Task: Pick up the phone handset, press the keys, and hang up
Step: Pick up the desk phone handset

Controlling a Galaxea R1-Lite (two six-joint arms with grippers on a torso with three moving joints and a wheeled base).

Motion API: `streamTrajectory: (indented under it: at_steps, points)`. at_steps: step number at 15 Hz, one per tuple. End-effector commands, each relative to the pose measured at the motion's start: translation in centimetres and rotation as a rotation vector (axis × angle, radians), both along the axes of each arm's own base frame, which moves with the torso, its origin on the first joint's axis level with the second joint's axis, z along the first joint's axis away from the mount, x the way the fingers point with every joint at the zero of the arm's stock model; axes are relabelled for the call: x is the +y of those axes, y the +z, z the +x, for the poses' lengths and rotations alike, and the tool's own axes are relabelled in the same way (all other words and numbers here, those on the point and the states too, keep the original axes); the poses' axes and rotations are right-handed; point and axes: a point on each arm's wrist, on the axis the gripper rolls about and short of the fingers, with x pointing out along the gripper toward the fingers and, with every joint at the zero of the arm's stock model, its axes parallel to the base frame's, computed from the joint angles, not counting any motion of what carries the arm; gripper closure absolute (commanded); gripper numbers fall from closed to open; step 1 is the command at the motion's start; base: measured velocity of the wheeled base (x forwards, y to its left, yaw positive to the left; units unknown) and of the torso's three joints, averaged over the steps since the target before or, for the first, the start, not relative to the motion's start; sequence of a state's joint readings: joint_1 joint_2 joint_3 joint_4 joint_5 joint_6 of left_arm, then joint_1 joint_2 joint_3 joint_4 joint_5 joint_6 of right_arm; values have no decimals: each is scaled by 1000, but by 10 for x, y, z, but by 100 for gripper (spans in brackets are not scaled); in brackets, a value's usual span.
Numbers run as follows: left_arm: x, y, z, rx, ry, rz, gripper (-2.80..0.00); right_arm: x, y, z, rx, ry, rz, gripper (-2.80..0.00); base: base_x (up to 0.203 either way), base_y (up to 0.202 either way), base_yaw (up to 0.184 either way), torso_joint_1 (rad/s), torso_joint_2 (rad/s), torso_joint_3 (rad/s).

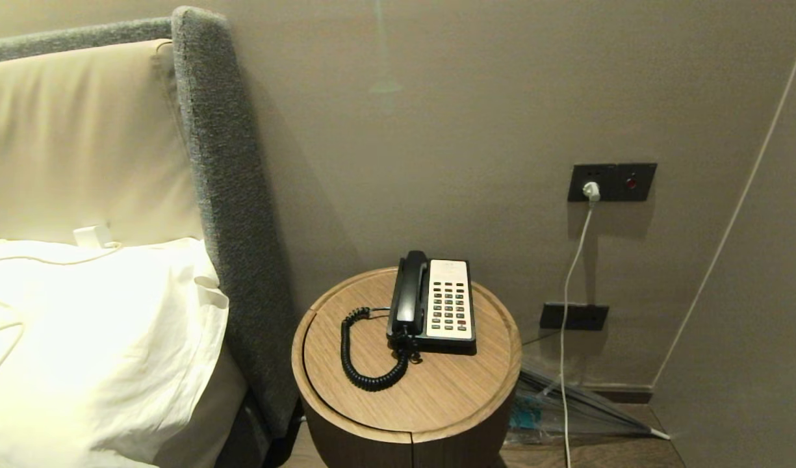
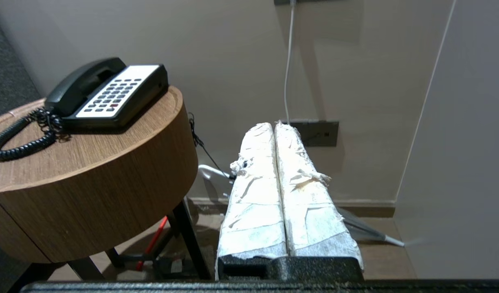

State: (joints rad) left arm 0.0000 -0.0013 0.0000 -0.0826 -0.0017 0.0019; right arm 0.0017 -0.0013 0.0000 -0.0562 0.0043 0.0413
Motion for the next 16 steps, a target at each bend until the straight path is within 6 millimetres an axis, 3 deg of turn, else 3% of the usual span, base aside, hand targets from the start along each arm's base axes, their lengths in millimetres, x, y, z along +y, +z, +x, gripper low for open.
streamTrajectory:
  at_steps: [1,16]
  points:
    - [0,-10,3,37,0,0,0,0,-6,2,22,0,0,0,0,0,0,2,2,-114]
    - [0,-10,3,36,0,-10,0,0,-6,2,22,0,0,0,0,0,0,2,3,-190]
